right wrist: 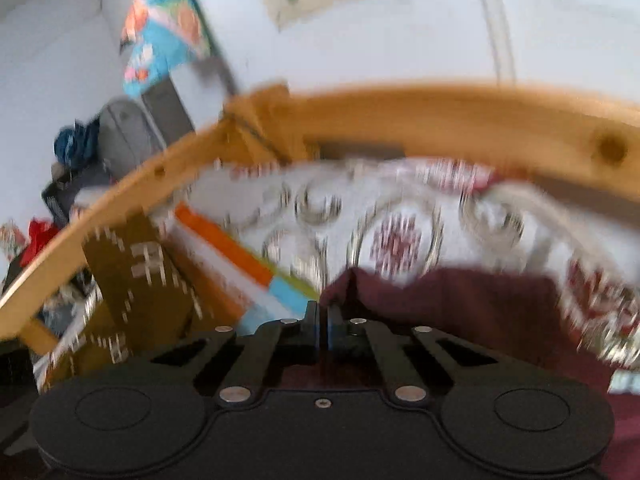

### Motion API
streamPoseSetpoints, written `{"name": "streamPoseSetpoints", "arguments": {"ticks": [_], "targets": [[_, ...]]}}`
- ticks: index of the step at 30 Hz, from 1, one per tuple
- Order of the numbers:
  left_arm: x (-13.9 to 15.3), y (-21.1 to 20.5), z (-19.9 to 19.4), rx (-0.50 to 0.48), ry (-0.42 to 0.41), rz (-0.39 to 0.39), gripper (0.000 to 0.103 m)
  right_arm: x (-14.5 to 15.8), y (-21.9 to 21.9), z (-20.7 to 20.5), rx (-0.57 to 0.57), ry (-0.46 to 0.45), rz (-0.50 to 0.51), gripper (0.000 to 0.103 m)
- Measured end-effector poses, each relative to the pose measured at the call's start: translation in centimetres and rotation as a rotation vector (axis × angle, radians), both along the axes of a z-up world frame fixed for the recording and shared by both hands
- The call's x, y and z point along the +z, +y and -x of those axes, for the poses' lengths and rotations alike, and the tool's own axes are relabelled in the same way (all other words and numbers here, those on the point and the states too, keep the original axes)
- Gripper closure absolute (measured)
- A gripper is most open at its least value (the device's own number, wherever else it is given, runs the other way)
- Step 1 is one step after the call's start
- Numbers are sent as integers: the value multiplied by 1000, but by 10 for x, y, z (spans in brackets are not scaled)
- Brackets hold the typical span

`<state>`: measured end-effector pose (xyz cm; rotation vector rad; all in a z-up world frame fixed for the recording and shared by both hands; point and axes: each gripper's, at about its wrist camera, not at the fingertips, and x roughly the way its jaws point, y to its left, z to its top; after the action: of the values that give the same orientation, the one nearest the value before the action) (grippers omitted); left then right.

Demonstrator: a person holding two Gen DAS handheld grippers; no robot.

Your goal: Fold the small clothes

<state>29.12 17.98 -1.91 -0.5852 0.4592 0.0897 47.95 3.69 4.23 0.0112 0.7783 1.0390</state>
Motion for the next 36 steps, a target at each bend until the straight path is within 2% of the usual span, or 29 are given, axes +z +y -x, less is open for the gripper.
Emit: {"name": "streamPoseSetpoints", "arguments": {"ticks": [2,4,8,11,16,18,21,25,27,29,33,35,36], "targets": [[3,-2,4,36,-28,-22,98,10,-4,-1,-22,-38,-41,101],[3,-4,3,63,-5,-59,97,14,-3,0,-32,-60,-62,101],[-3,-5,-3,75,63,-54,96,12,11,4,-19,-86,-23,101],[-3,-4,-6,70,76,-50,94,6,22,8,-7,-94,13,98],[-3,-6,-9,68,84,-30,52,9,12,7,-45,-90,19,66],[-3,-7,-13,57,84,-27,40,11,1,7,-69,-94,24,45],[-2,-10,-13,60,90,-37,32,11,-26,9,-111,-138,77,25],[-1,-10,-17,74,129,-33,30,9,-72,32,-162,-233,240,15],[-1,-7,-20,79,149,-24,30,7,-100,53,-191,-279,291,5],[-2,-4,-21,89,154,0,30,2,-129,76,-226,-303,330,1],[-1,-10,-21,100,174,-27,29,-18,-176,113,-309,-241,411,1],[-1,-18,-22,103,189,-58,24,-31,-191,126,-347,-220,466,1],[-1,-22,-22,101,197,-75,18,-38,-196,133,-360,-219,507,1]]}}
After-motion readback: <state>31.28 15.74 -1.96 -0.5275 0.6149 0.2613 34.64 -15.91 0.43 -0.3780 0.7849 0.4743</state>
